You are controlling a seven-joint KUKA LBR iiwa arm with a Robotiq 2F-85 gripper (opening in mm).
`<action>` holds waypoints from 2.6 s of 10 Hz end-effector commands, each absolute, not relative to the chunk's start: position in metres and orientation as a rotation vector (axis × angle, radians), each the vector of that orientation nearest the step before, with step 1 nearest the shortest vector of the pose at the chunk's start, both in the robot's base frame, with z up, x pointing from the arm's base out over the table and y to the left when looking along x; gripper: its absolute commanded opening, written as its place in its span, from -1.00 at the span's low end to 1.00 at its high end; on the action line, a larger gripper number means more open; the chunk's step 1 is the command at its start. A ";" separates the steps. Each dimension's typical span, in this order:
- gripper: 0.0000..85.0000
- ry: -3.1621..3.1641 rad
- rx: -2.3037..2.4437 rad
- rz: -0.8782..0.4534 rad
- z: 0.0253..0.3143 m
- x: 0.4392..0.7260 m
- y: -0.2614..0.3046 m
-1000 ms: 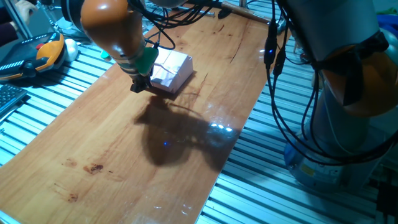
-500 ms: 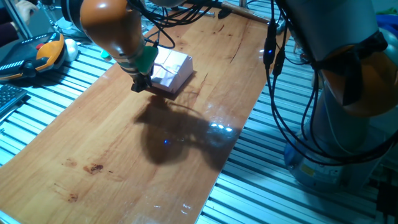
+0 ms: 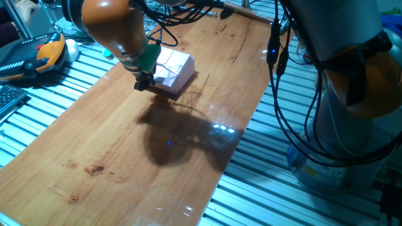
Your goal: Slide the outer casing onto the gift box
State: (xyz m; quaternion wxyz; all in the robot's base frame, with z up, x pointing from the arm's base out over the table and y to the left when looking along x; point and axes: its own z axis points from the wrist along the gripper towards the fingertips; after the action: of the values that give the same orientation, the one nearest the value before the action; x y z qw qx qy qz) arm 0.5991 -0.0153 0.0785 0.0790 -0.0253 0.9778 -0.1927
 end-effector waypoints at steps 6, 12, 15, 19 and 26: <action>-1.00 2.916 -0.084 -0.606 0.084 0.596 -0.026; -1.00 2.910 -0.089 -0.616 0.087 0.594 -0.031; -1.00 2.910 -0.087 -0.621 0.088 0.594 -0.031; -1.00 2.909 -0.070 -0.603 0.078 0.597 -0.029; -1.00 2.894 -0.080 -0.647 0.081 0.595 -0.037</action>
State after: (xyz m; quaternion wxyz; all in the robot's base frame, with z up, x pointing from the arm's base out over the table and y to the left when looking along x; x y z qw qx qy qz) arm 0.5952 -0.0375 0.0810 0.0878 -0.0271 0.9718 -0.2172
